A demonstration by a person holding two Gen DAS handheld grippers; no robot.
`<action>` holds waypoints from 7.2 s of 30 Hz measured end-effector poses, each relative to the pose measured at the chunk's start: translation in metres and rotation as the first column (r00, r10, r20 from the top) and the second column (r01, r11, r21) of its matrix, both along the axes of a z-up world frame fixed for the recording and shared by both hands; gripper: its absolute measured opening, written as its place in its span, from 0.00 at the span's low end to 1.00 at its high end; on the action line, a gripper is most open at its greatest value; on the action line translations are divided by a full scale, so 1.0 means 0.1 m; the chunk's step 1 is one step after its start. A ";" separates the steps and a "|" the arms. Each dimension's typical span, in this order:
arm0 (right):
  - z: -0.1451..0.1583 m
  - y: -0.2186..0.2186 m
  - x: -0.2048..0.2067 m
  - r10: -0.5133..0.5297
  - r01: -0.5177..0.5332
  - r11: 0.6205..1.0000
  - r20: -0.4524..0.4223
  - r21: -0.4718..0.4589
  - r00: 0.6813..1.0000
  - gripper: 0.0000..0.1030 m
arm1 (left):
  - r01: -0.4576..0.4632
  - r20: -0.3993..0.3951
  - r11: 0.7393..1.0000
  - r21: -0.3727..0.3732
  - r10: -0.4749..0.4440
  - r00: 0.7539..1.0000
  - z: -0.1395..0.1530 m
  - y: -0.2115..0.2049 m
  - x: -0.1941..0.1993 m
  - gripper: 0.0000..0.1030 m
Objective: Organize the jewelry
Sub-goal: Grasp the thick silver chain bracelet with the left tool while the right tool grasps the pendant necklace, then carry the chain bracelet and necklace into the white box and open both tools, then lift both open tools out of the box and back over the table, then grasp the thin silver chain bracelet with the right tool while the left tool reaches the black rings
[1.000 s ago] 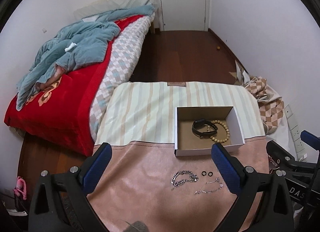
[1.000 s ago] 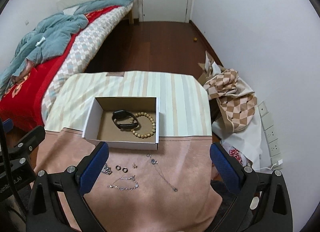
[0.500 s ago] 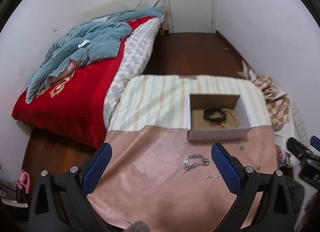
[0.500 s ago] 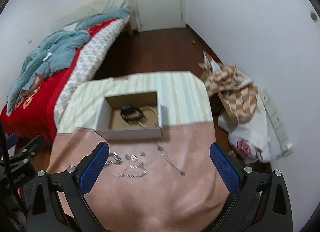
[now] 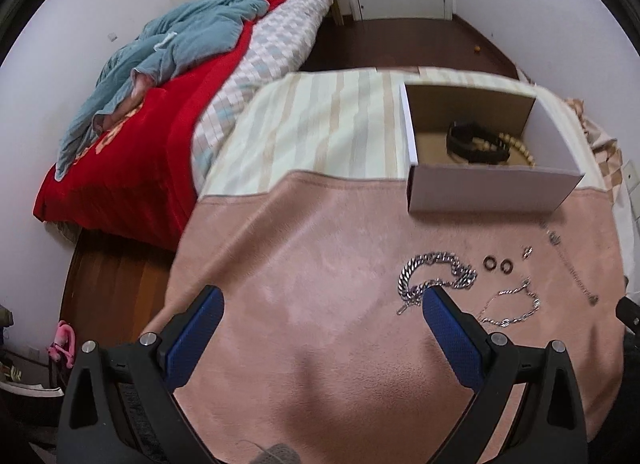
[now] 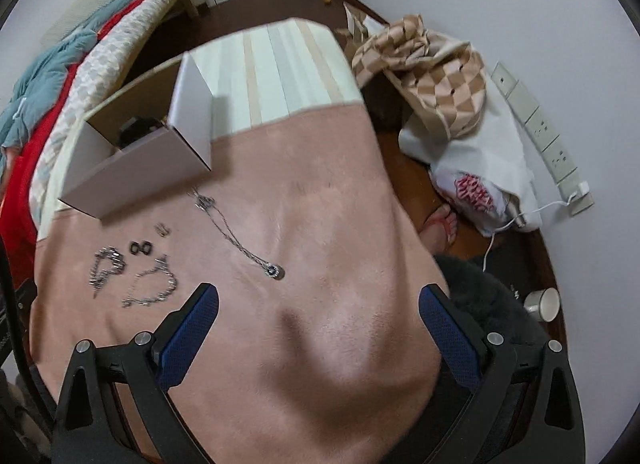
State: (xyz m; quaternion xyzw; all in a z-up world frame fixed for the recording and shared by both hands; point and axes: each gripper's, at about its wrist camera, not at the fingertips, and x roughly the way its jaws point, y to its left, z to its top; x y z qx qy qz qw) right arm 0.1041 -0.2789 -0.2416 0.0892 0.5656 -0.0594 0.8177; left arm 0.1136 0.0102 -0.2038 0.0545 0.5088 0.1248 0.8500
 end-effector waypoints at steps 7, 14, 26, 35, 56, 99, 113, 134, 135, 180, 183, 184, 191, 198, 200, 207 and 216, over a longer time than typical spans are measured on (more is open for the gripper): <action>-0.42 0.22 0.09 0.060 -0.063 0.996 -0.043 -0.068 0.997 0.68 | -0.008 -0.032 1.000 0.017 0.009 0.999 -0.20 0.01 0.05 0.98; -0.36 0.39 0.10 0.122 -0.116 0.987 0.040 -0.113 0.992 0.14 | -0.026 -0.046 0.999 0.022 0.027 0.999 -0.28 0.13 0.06 0.99; -0.17 0.21 -0.04 0.045 -0.061 0.990 0.121 0.127 0.992 0.10 | -0.055 -0.128 0.971 -0.231 0.025 0.991 -0.48 0.30 0.26 0.98; -0.03 0.33 -0.15 0.078 -0.100 0.982 0.137 0.161 0.988 0.10 | 0.039 -0.155 0.972 -0.234 -0.077 0.985 -0.66 0.04 0.50 0.63; 0.24 0.46 -0.08 0.097 -0.132 0.963 0.155 0.233 0.983 0.10 | 0.121 -0.056 0.914 -0.388 -0.154 0.987 -0.08 0.10 0.33 0.02; 0.51 0.41 0.12 0.092 -0.142 0.960 0.206 0.242 0.974 0.10 | 0.163 -0.065 0.913 -0.373 -0.201 0.977 -0.31 0.04 0.30 0.02; 1.24 0.51 0.28 0.120 -0.219 0.935 0.335 0.278 0.935 0.10 | 0.255 0.128 0.827 -0.501 -0.221 0.967 0.77 0.16 0.46 0.01; 1.11 1.03 1.81 0.306 -0.335 0.934 0.210 0.121 0.929 0.10 | 0.251 0.026 0.858 -0.447 -0.268 0.963 0.47 -0.02 1.80 0.02; 1.03 1.04 1.87 0.312 -0.335 0.936 0.191 0.104 0.931 0.10 | 0.249 0.013 0.859 -0.446 -0.273 0.962 0.42 -0.03 1.83 0.02; 1.18 1.00 0.85 0.255 -0.234 0.963 0.167 -0.131 0.952 1.00 | 0.115 0.176 0.984 -0.138 -0.090 0.980 1.06 0.10 0.50 0.99; 1.36 0.99 0.69 0.247 -0.221 0.965 0.205 -0.143 0.947 1.00 | 0.117 0.207 0.985 -0.126 -0.089 0.974 1.20 0.08 0.34 0.99; 1.42 0.98 0.64 0.247 -0.220 0.965 0.215 -0.145 0.945 1.00 | 0.117 0.212 0.985 -0.127 -0.088 0.973 1.22 0.07 0.31 0.99; 1.73 0.99 0.29 0.248 -0.206 0.963 0.282 -0.171 0.927 1.00 | 0.123 0.252 0.985 -0.122 -0.089 0.964 1.41 0.03 0.03 0.99; 1.75 0.97 0.10 0.252 -0.224 0.967 0.297 -0.124 0.921 1.00 | 0.090 0.254 0.988 -0.124 -0.056 0.966 1.32 0.06 -0.09 0.99; 1.63 0.94 0.10 0.245 -0.229 0.969 0.277 -0.090 0.929 1.00 | 0.069 0.235 0.990 -0.119 -0.039 0.971 1.19 0.10 -0.10 0.99; 0.65 0.83 0.15 0.221 -0.227 0.974 0.157 0.020 0.962 0.91 | -0.019 0.057 0.997 -0.073 0.024 0.998 0.28 0.26 -0.03 0.99; -0.26 1.08 0.26 0.297 -0.299 0.954 0.053 0.027 0.953 0.59 | -0.054 -0.055 0.998 -0.031 0.053 0.997 -0.30 0.37 0.09 0.99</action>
